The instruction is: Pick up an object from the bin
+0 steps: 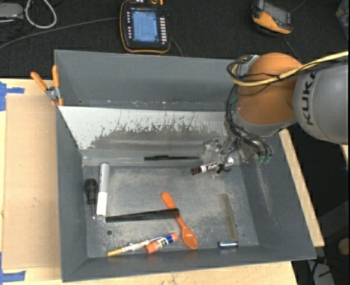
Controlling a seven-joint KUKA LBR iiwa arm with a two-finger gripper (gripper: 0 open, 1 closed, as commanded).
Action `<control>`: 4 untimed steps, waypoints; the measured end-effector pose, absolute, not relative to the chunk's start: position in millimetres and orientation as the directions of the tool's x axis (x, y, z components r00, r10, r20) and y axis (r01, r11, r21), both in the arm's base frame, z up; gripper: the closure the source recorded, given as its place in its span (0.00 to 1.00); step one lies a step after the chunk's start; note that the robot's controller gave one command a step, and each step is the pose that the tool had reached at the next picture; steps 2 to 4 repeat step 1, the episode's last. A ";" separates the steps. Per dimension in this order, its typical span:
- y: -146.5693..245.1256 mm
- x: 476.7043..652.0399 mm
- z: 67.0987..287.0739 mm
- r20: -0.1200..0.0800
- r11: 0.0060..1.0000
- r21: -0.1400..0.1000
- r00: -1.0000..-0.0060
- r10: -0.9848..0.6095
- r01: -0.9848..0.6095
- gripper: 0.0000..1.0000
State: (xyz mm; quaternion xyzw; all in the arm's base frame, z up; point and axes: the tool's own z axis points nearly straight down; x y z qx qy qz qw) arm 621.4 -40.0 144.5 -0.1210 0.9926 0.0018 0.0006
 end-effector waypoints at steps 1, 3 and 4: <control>-39.9 621.3 170.3 -0.001 0.971 0.003 -0.971 -0.240 -0.240 1.00; -39.9 621.3 170.3 -0.001 0.971 0.003 -0.971 -0.240 -0.240 1.00; -39.9 621.3 170.3 -0.001 0.971 0.003 -0.971 -0.240 -0.240 1.00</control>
Offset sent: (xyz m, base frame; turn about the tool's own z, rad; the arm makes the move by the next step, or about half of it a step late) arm -0.0001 0.0001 0.0197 0.0001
